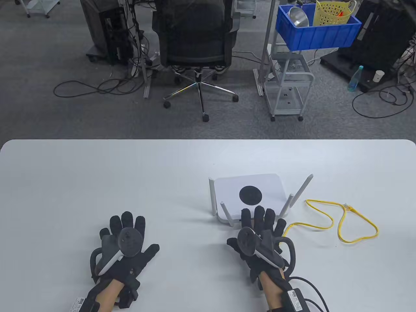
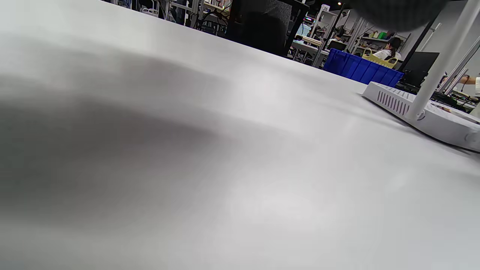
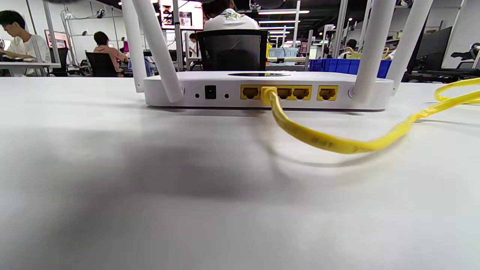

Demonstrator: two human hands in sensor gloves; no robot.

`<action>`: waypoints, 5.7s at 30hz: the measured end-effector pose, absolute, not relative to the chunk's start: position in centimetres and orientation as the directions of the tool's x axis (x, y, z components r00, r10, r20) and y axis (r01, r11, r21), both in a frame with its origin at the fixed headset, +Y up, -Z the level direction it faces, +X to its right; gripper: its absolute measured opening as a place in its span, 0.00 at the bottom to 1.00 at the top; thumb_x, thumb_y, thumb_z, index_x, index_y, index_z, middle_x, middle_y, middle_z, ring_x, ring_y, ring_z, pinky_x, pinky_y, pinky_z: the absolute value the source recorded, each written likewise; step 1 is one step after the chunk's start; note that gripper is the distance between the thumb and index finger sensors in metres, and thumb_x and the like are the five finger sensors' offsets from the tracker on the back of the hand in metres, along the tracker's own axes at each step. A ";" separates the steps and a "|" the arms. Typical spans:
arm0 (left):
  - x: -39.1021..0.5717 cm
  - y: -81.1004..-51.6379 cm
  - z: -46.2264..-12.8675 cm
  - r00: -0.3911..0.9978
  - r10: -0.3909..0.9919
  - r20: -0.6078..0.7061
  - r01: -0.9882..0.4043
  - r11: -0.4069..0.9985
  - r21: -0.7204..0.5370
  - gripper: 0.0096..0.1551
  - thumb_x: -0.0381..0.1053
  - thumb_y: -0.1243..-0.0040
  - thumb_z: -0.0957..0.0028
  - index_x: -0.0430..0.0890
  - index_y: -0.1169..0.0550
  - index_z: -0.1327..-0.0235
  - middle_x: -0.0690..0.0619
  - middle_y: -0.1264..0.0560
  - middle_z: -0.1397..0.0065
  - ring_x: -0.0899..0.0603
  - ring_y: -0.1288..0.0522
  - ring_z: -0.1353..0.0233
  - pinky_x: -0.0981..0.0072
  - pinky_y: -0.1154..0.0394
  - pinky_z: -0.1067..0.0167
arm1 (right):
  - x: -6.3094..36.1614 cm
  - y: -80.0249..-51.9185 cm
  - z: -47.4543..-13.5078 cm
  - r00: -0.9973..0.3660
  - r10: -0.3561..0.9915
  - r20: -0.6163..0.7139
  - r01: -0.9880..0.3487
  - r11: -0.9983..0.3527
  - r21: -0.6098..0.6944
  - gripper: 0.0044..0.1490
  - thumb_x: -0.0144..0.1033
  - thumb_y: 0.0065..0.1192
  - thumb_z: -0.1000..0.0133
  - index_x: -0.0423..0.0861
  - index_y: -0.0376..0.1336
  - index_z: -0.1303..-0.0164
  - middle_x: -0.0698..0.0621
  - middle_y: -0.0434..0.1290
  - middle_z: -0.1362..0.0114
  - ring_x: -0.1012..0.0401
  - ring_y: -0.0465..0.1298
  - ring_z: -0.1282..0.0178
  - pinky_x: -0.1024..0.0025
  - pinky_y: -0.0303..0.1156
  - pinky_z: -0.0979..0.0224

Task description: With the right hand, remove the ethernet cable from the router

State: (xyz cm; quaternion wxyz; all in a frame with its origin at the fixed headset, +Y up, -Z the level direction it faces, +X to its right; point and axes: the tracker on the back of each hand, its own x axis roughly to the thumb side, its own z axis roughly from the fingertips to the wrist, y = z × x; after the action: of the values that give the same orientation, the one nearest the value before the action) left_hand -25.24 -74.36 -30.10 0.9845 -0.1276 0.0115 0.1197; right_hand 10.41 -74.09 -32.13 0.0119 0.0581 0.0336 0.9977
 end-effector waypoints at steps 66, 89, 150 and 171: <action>-25.8 -74.7 -30.3 0.959 0.266 -0.094 -0.282 0.912 -0.298 0.54 0.72 0.52 0.50 0.52 0.58 0.19 0.38 0.73 0.16 0.27 0.78 0.23 0.30 0.76 0.34 | 7.6 -76.9 -39.4 -0.990 0.088 -0.109 -0.106 -0.978 0.177 0.47 0.59 0.42 0.37 0.45 0.42 0.13 0.27 0.44 0.14 0.30 0.46 0.17 0.22 0.38 0.26; -26.2 -74.7 -30.3 0.957 0.269 -0.110 -0.290 0.914 -0.285 0.54 0.72 0.52 0.49 0.51 0.57 0.19 0.36 0.72 0.16 0.27 0.77 0.23 0.29 0.75 0.34 | 16.7 -73.3 -34.8 -0.694 0.569 -0.441 -0.575 -0.807 -0.137 0.43 0.46 0.49 0.35 0.41 0.44 0.13 0.24 0.64 0.25 0.49 0.80 0.38 0.44 0.77 0.34; -27.9 -76.0 -28.5 -0.044 0.949 -0.314 -0.999 -0.034 0.036 0.43 0.59 0.43 0.38 0.31 0.41 0.25 0.37 0.18 0.42 0.42 0.08 0.57 0.60 0.12 0.62 | 4.0 -70.4 -29.7 -0.502 0.798 0.332 -0.660 -0.602 0.449 0.55 0.46 0.55 0.36 0.31 0.33 0.16 0.27 0.53 0.18 0.42 0.68 0.25 0.31 0.62 0.26; -27.4 -76.1 -29.0 0.052 0.961 -0.273 -0.998 0.043 -0.042 0.42 0.60 0.43 0.38 0.32 0.39 0.25 0.37 0.17 0.44 0.41 0.07 0.58 0.59 0.12 0.63 | 6.2 -70.2 -29.4 -0.874 0.342 0.345 -0.399 -0.911 -0.109 0.49 0.55 0.47 0.37 0.34 0.49 0.16 0.26 0.52 0.16 0.33 0.61 0.21 0.24 0.48 0.25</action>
State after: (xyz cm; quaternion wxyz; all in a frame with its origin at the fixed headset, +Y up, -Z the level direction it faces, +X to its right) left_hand -27.45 -76.09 -29.04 0.7169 -0.1105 0.0852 0.6830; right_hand 6.23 -70.16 -29.43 0.1920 0.1612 -0.0885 0.9640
